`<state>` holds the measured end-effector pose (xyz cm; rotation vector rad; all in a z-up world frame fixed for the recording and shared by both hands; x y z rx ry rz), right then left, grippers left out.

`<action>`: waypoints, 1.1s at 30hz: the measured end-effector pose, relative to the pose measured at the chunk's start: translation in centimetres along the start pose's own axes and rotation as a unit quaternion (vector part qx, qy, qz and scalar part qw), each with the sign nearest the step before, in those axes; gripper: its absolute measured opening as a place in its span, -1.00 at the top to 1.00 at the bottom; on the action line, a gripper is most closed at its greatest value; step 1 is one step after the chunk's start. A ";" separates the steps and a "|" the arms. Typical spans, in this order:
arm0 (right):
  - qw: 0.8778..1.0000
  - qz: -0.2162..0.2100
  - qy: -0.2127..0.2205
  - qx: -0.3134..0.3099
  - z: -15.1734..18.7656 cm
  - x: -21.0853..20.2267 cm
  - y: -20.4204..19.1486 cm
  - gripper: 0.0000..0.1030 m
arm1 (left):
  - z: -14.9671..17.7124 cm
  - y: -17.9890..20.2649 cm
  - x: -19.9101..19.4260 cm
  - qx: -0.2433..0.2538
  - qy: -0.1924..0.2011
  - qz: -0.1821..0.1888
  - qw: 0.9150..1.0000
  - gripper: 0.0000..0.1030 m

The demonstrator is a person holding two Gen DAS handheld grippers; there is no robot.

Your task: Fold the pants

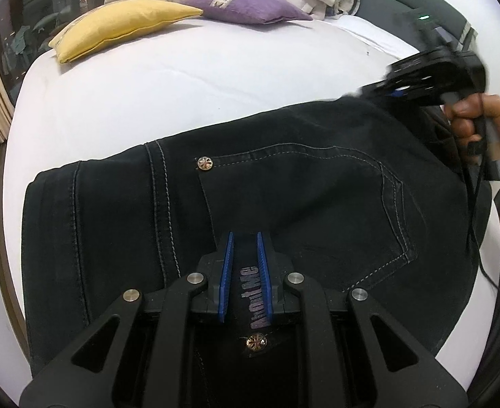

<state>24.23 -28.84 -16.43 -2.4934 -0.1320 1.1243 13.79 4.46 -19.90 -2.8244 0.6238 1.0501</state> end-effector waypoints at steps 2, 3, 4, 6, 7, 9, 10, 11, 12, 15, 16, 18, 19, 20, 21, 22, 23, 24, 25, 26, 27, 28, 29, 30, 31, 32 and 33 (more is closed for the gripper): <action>0.998 -0.054 0.030 0.000 0.1 -3.0 -1.3 0.60 | 0.1 0.1 -0.2 0.000 0.002 -0.006 1.000 0.72; 0.994 -0.105 0.022 -0.017 1.2 -4.2 -3.2 0.61 | 0.0 0.3 0.1 -0.001 0.003 -0.009 1.000 0.72; 0.991 -0.131 0.004 -0.033 2.3 -4.5 -4.4 0.61 | 0.0 0.4 0.0 -0.002 0.004 -0.011 1.000 0.72; 0.978 -0.186 -0.061 -0.067 6.1 -3.7 -7.1 0.61 | -0.1 0.2 0.1 0.000 0.003 -0.016 1.000 0.72; 0.976 -0.189 -0.080 -0.073 7.3 -2.9 -7.2 0.61 | -0.1 0.3 0.1 0.000 0.002 -0.017 1.000 0.72; 0.983 -0.150 -0.096 -0.033 8.3 -0.2 -4.4 0.83 | -0.1 0.5 -0.1 0.002 -0.001 -0.022 1.000 0.72; 0.982 -0.161 -0.092 0.030 7.8 0.8 -2.0 1.00 | -0.2 0.7 -0.1 0.004 -0.003 -0.025 1.000 0.72; 0.978 -0.174 -0.084 0.078 7.2 0.9 -0.2 1.00 | -0.2 0.8 -0.3 0.007 -0.005 -0.030 1.000 0.72; 0.982 -0.151 -0.063 0.099 6.3 0.1 1.4 1.00 | -0.3 0.9 -0.5 0.010 -0.007 -0.036 0.999 0.72; 0.998 -0.054 0.033 0.012 3.2 -5.9 2.8 0.51 | -0.8 1.3 -1.2 0.017 -0.024 -0.075 0.997 0.71; 0.997 -0.057 0.059 0.007 2.4 -7.8 3.4 -0.19 | -1.3 1.6 -1.7 0.013 -0.022 -0.081 0.996 0.71; 0.991 0.007 0.136 -0.002 0.4 -12.5 6.7 -0.76 | -2.6 3.0 -2.7 0.007 -0.007 -0.080 0.997 0.71; 0.986 0.045 0.163 -0.006 -0.4 -14.4 8.4 -0.76 | -3.4 3.9 -2.9 0.004 0.000 -0.073 0.997 0.71; 0.983 0.061 0.175 0.000 -1.2 -16.1 10.3 -0.76 | -4.2 4.9 -3.2 0.002 0.009 -0.065 0.998 0.71; 0.982 0.060 0.181 0.018 -1.8 -17.6 12.2 -0.76 | -5.3 6.3 -3.4 0.004 0.024 -0.054 0.998 0.71; 0.980 0.064 0.183 0.038 -2.1 -18.6 14.4 -0.76 | -6.1 7.4 -3.3 0.003 0.031 -0.045 0.998 0.71; 0.979 0.074 0.180 0.060 -2.7 -19.3 16.2 -0.76 | -6.6 8.2 -2.9 -0.001 0.034 -0.031 0.999 0.71; 0.979 0.076 0.169 0.086 -3.1 -19.3 18.3 -0.76 | -7.1 9.1 -2.0 -0.007 0.030 -0.010 0.999 0.71; 0.978 0.063 0.162 0.118 -3.0 -19.4 20.1 -0.76 | -7.1 9.9 -0.9 -0.010 0.022 0.005 1.000 0.71; 0.973 0.037 0.161 0.159 -2.9 -19.3 22.0 -0.71 | -6.9 10.7 0.6 -0.010 0.010 0.013 1.000 0.71; 0.968 0.022 0.157 0.196 -2.7 -18.9 23.6 -0.65 | -6.7 11.2 1.6 -0.010 0.002 0.019 1.000 0.71; 0.963 0.016 0.152 0.223 -2.3 -18.9 25.6 -0.44 | -6.3 11.7 2.9 -0.015 -0.014 0.031 0.999 0.71; 0.959 0.012 0.144 0.242 -2.4 -18.0 26.9 -0.30 | -5.9 12.1 3.8 -0.020 -0.027 0.037 0.999 0.71; 0.958 0.003 0.136 0.252 -2.7 -17.2 26.7 -0.28 | -5.3 12.5 5.0 -0.025 -0.043 0.042 0.998 0.71; 0.957 -0.002 0.128 0.259 -2.3 -16.2 26.9 -0.23 | -5.0 12.6 5.6 -0.026 -0.049 0.042 0.998 0.71; 0.958 -0.003 0.120 0.262 -2.1 -15.6 26.7 -0.18 | -4.6 12.6 6.1 -0.026 -0.050 0.039 0.998 0.71; 0.957 -0.005 0.113 0.267 -2.4 -14.6 26.6 -0.15 | -4.3 12.6 6.2 -0.025 -0.047 0.039 0.998 0.71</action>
Point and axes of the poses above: each gripper's, at about its wrist camera, not at the fingertips, and x roughly the way its jaws point, y to its right, z to its underside, the point moved 4 cm from there along x, roughly the way its jaws point, and after that the axes turned 14 degrees about y, right-handed, at the moved point
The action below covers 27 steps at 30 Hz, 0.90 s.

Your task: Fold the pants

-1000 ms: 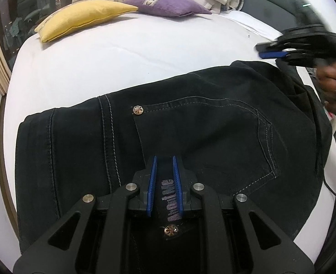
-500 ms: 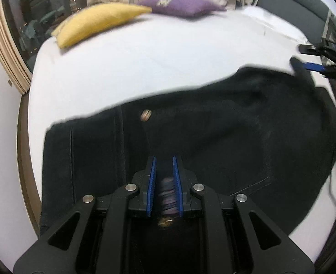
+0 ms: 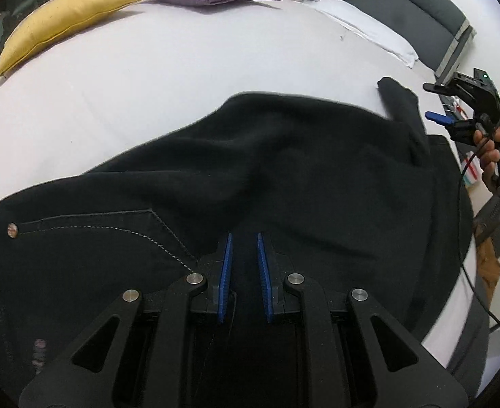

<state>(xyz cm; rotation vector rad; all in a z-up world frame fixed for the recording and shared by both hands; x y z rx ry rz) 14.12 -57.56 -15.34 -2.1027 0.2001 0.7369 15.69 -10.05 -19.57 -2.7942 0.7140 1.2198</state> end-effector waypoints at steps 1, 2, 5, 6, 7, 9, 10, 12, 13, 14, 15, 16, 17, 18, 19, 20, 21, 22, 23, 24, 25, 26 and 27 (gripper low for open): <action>1.000 -0.002 -0.002 0.008 0.1 0.6 0.2 -0.13 | 0.1 0.0 0.0 0.001 0.002 0.001 1.000 0.71; 1.000 -0.005 -0.002 0.012 0.2 1.0 0.2 -0.09 | 0.1 -0.1 0.1 0.000 0.003 0.003 1.000 0.71; 1.000 -0.006 -0.006 0.016 -0.4 2.3 1.1 0.10 | 1.1 -0.9 -0.2 0.000 0.006 0.006 1.000 0.71; 1.000 -0.004 -0.007 0.012 -0.4 2.7 0.9 0.17 | 1.3 -1.1 -0.1 0.001 0.008 0.006 1.000 0.71; 1.000 -0.003 -0.008 0.008 -0.5 3.0 0.6 0.37 | 1.4 -1.2 -0.2 0.003 0.009 0.004 1.000 0.71; 1.000 0.001 -0.010 -0.008 -0.6 3.2 0.2 0.75 | 1.5 -1.1 -0.2 0.007 0.011 0.001 1.000 0.71; 1.000 0.005 -0.010 -0.019 -0.6 3.6 -0.2 0.83 | 1.9 -1.1 -0.3 0.009 0.012 0.000 1.000 0.71; 0.999 0.016 -0.004 -0.044 -0.6 3.7 -0.9 0.85 | 1.8 -0.6 0.1 0.010 0.014 -0.002 1.000 0.71; 0.998 0.023 0.003 -0.051 -0.7 3.2 -1.0 0.85 | 1.9 -0.7 0.0 0.011 0.015 -0.002 1.000 0.71; 0.998 0.024 0.009 -0.051 -0.8 2.9 -0.9 0.86 | 2.0 -0.8 0.0 0.011 0.016 -0.003 1.000 0.71; 0.998 0.024 0.017 -0.049 -1.0 2.5 -0.9 0.86 | 1.9 -0.9 0.1 0.010 0.016 -0.003 1.000 0.71; 0.998 0.026 0.029 -0.047 -1.2 1.8 -0.9 0.86 | 1.9 -1.1 0.0 0.009 0.016 -0.003 1.000 0.71; 0.998 0.025 0.042 -0.044 -1.4 0.8 -1.0 0.86 | 1.9 -1.2 -0.1 0.007 0.017 -0.002 1.000 0.71; 0.998 0.021 0.054 -0.039 -1.5 -0.4 -0.8 0.86 | 2.0 -1.3 -0.1 0.006 0.018 -0.002 1.000 0.71; 0.997 0.021 0.069 -0.035 -1.6 -1.9 -0.5 0.86 | 2.0 -1.4 -0.1 0.005 0.019 -0.002 1.000 0.71; 0.996 0.023 0.080 -0.031 -1.5 -3.1 -0.1 0.86 | 2.1 -1.5 -0.2 0.004 0.020 -0.002 1.000 0.71; 0.995 0.024 0.092 -0.023 -1.5 -4.6 0.6 0.86 | 2.0 -1.3 0.1 0.003 0.021 -0.002 1.000 0.71; 0.994 0.030 0.106 -0.011 -1.3 -6.5 1.8 0.86 | 2.1 -1.4 0.0 0.001 0.021 -0.001 1.000 0.71; 0.993 0.037 0.114 -0.002 -1.1 -7.7 2.8 0.86 | 2.1 -1.5 0.0 -0.001 0.022 -0.002 1.000 0.71; 0.991 0.047 0.123 0.010 -0.7 -9.3 4.3 0.86 | 2.0 -1.2 0.1 -0.003 0.022 -0.002 1.000 0.71; 0.990 0.057 0.127 0.022 -0.2 -10.5 5.6 0.86 | 2.0 -1.3 0.1 -0.005 0.022 -0.002 1.000 0.71; 0.989 0.068 0.130 0.030 0.6 -11.7 7.1 0.86 | 2.0 -1.3 0.1 -0.007 0.023 -0.001 1.000 0.71; 0.987 0.084 0.130 0.035 1.4 -12.6 8.5 0.86 | 2.0 -1.4 0.0 -0.009 0.024 -0.001 1.000 0.71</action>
Point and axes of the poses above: each gripper's, at about its wrist camera, not at the fingertips, and x roughly the way its jaws point, y to its right, z to its underside, the point moved 4 cm from there along x, roughly the way its jaws point, and after that the axes turned 14 degrees about y, right-handed, at the moved point
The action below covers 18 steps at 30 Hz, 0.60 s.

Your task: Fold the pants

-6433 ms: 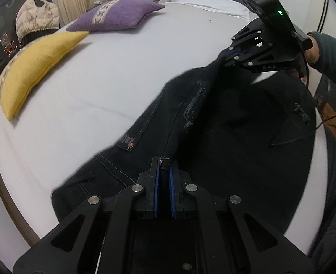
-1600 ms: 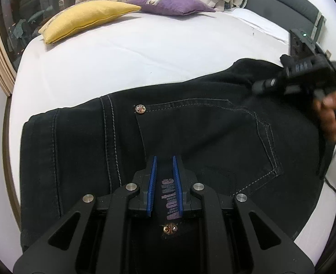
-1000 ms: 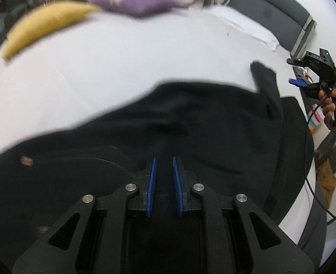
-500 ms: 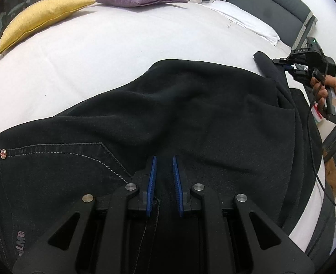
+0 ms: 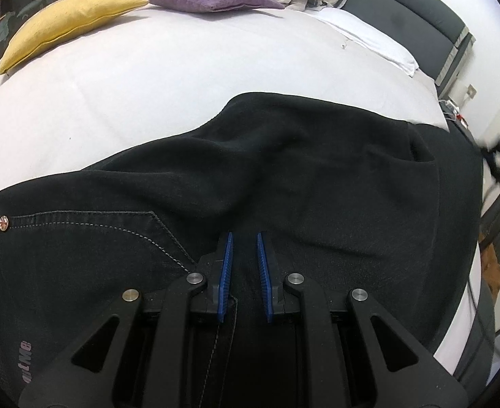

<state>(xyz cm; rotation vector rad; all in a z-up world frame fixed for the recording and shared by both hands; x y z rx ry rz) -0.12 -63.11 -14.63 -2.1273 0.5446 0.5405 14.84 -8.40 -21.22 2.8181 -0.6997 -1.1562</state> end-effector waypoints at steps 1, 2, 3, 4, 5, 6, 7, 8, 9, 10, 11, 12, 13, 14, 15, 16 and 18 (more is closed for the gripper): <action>1.000 0.017 -0.003 0.007 0.7 -0.6 1.7 0.86 | 0.0 -0.1 0.0 -0.001 0.001 0.000 1.000 0.71; 0.999 0.030 -0.007 0.019 1.5 -1.1 3.4 0.86 | 0.0 -0.1 -0.1 -0.001 0.002 0.000 1.000 0.71; 0.999 0.041 -0.012 0.031 2.3 -1.4 5.0 0.87 | 0.0 -0.2 -0.2 -0.001 0.002 -0.001 1.000 0.71; 0.998 0.050 -0.015 0.040 3.0 -1.7 6.3 0.87 | 0.1 -0.2 -0.2 -0.002 0.003 -0.001 1.000 0.71; 0.997 0.055 -0.017 0.044 3.5 -1.8 6.9 0.87 | 0.1 -0.3 -0.3 -0.004 0.005 -0.001 1.000 0.71; 0.997 0.058 -0.019 0.043 3.9 -2.0 7.5 0.87 | 0.2 -0.4 -0.3 -0.006 0.005 0.000 1.000 0.71; 0.997 0.060 -0.020 0.038 4.2 -2.2 7.7 0.87 | 0.2 -0.4 -0.3 -0.006 0.006 0.000 1.000 0.71; 0.997 0.059 -0.019 0.034 4.2 -2.3 7.9 0.87 | 0.2 -0.4 -0.4 -0.005 0.007 -0.001 1.000 0.71; 0.998 0.058 -0.016 0.030 4.0 -2.2 7.8 0.87 | 0.2 -0.4 -0.4 -0.004 0.009 -0.002 1.000 0.71; 0.998 0.056 -0.012 0.025 3.9 -2.2 7.7 0.87 | 0.3 -0.4 -0.4 -0.003 0.010 -0.003 1.000 0.71; 0.998 0.057 -0.009 0.018 3.7 -2.2 7.5 0.87 | 0.3 -0.4 -0.4 -0.002 0.011 -0.003 1.000 0.71; 0.998 0.059 -0.004 0.008 3.5 -2.3 7.1 0.87 | 0.3 -0.3 -0.5 -0.001 0.011 -0.005 1.000 0.71; 0.998 0.059 0.001 0.000 3.3 -2.4 6.7 0.87 | 0.3 -0.2 -0.6 0.000 0.010 -0.008 1.000 0.71; 0.998 0.058 0.005 -0.002 3.2 -2.6 6.5 0.87 | 0.3 -0.1 -0.7 0.002 0.009 -0.010 1.000 0.71; 0.998 0.056 0.009 -0.003 3.0 -2.8 6.4 0.87 | 0.2 0.0 -0.8 0.003 0.009 -0.014 1.000 0.71; 0.998 0.056 0.010 -0.003 3.0 -2.9 6.5 0.87 | 0.1 0.2 -0.8 0.003 0.009 -0.017 1.000 0.71; 0.998 0.059 0.012 0.005 3.2 -3.1 7.0 0.87 | 0.1 0.3 -0.9 0.003 0.011 -0.021 1.000 0.71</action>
Point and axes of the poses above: each gripper's, at about its wrist camera, not at the fingertips, and x roughly the way its jaws point, y to its right, z to its underside, the point moved 4 cm from there along x, roughly the way its jaws point, and after that the axes turned 14 degrees about y, right-handed, at the moved point
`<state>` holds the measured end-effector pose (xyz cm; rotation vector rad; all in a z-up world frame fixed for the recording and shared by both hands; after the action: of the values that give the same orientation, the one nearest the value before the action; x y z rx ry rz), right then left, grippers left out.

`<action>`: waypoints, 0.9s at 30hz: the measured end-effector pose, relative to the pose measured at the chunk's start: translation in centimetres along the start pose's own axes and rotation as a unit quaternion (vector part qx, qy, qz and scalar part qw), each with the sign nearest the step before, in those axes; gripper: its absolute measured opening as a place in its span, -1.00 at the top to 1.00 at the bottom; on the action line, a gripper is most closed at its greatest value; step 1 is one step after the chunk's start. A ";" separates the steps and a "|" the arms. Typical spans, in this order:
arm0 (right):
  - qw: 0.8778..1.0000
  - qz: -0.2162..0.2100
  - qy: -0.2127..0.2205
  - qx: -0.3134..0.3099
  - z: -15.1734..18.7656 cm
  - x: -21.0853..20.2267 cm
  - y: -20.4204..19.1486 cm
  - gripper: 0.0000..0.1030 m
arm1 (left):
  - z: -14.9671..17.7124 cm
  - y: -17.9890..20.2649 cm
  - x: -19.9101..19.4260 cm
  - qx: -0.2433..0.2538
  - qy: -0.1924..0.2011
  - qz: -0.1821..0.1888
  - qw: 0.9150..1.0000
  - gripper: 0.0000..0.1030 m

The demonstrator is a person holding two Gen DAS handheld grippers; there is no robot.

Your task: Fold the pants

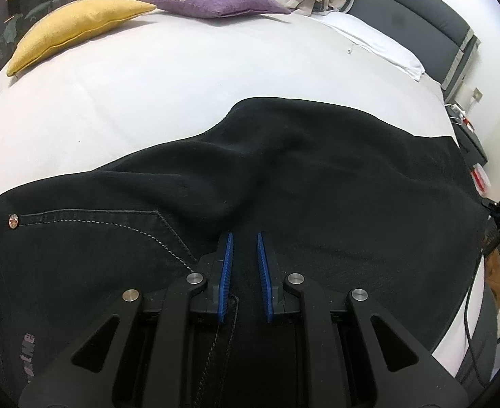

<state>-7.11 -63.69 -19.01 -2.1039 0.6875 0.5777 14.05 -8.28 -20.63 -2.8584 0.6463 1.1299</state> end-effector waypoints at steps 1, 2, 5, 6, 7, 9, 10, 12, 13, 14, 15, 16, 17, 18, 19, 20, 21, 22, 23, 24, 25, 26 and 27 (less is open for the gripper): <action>1.000 0.002 0.000 0.005 0.2 -0.2 0.2 0.87 | 0.0 0.1 -0.1 0.000 0.001 -0.002 1.000 0.71; 1.000 0.005 0.002 0.008 0.5 -0.5 0.6 0.87 | 0.0 0.1 -0.2 0.001 0.001 -0.003 1.000 0.71; 1.000 0.009 0.008 0.006 1.0 -1.1 1.1 0.87 | 0.1 0.2 -0.2 0.002 0.003 -0.003 1.000 0.71; 1.000 0.006 0.013 0.009 1.0 -1.3 1.2 0.87 | 0.1 0.3 -0.2 0.003 0.004 -0.003 1.000 0.71; 1.000 -0.001 0.026 0.007 0.8 -1.8 0.8 0.87 | 0.2 0.2 -0.2 0.004 0.005 -0.003 1.000 0.71; 0.997 -0.006 0.060 -0.044 0.3 -3.3 -1.4 0.87 | 0.2 0.0 -0.2 0.002 0.009 -0.001 1.000 0.71; 0.995 -0.009 0.068 -0.070 0.1 -3.6 -2.5 0.87 | 0.3 0.0 -0.1 0.002 0.010 0.000 1.000 0.71; 0.996 -0.001 0.054 -0.068 -0.2 -2.9 -2.4 0.87 | 0.4 0.0 -0.1 0.003 0.013 0.000 1.000 0.71; 0.998 0.002 0.042 -0.045 -0.2 -2.2 -1.4 0.87 | 0.4 0.1 -0.1 0.005 0.014 -0.002 1.000 0.71; 0.999 0.010 0.027 -0.026 0.2 -1.3 -0.4 0.87 | 0.4 0.1 -0.2 0.007 0.014 -0.003 1.000 0.71; 0.999 0.022 0.013 -0.023 0.8 -0.5 0.2 0.87 | 0.4 0.1 -0.2 0.009 0.015 -0.003 1.000 0.71; 0.999 0.035 0.001 -0.031 1.6 0.2 0.7 0.87 | 0.5 0.1 -0.3 0.008 0.015 -0.002 1.000 0.71; 0.999 0.040 -0.009 -0.027 2.2 0.8 1.1 0.87 | 0.5 0.0 -0.3 0.007 0.015 0.000 1.000 0.71; 0.999 0.039 -0.012 -0.020 2.4 1.0 1.4 0.87 | 0.5 0.0 -0.3 0.006 0.014 0.001 1.000 0.71; 0.999 0.037 -0.016 -0.018 2.5 1.2 1.6 0.86 | 0.5 0.0 -0.3 0.006 0.013 0.001 1.000 0.71; 0.999 0.039 -0.023 -0.020 2.4 1.4 1.6 0.83 | 0.5 -0.1 -0.3 0.007 0.013 0.001 1.000 0.71; 0.998 0.046 -0.032 -0.025 2.0 1.3 1.6 0.74 | 0.4 -0.1 -0.4 0.007 0.012 0.000 1.000 0.71; 0.997 0.065 -0.035 -0.031 1.5 1.0 1.7 0.45 | 0.4 -0.1 -0.4 0.007 0.011 -0.001 1.000 0.71; 0.994 0.098 -0.023 -0.038 0.6 0.3 2.0 0.27 | 0.4 0.0 -0.4 0.008 0.009 -0.002 1.000 0.71; 0.990 0.135 -0.001 -0.046 -0.7 -0.7 2.2 0.26 | 0.2 0.0 -0.5 0.010 0.005 -0.005 1.000 0.71; 0.987 0.150 0.017 -0.056 -1.7 -1.5 1.8 0.26 | 0.1 0.1 -0.6 0.012 0.002 -0.009 1.000 0.71; 0.987 0.138 0.033 -0.070 -2.8 -2.0 0.8 0.26 | 0.0 0.2 -0.7 0.013 -0.002 -0.012 1.000 0.71; 0.990 0.104 0.036 -0.088 -3.5 -2.1 -1.0 0.26 | -0.3 0.5 -0.9 0.010 -0.007 -0.013 1.000 0.71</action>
<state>-7.49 -65.53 -15.24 -2.2390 0.9341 0.7018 13.52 -8.44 -19.76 -2.8316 0.6150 1.1333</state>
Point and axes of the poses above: each gripper's, at about its wrist camera, not at the fingertips, and x roughly the way its jaws point, y to its right, z to its underside, the point moved 4 cm from there along x, roughly the way its jaws point, and after that the axes turned 14 degrees about y, right-handed, at the moved point
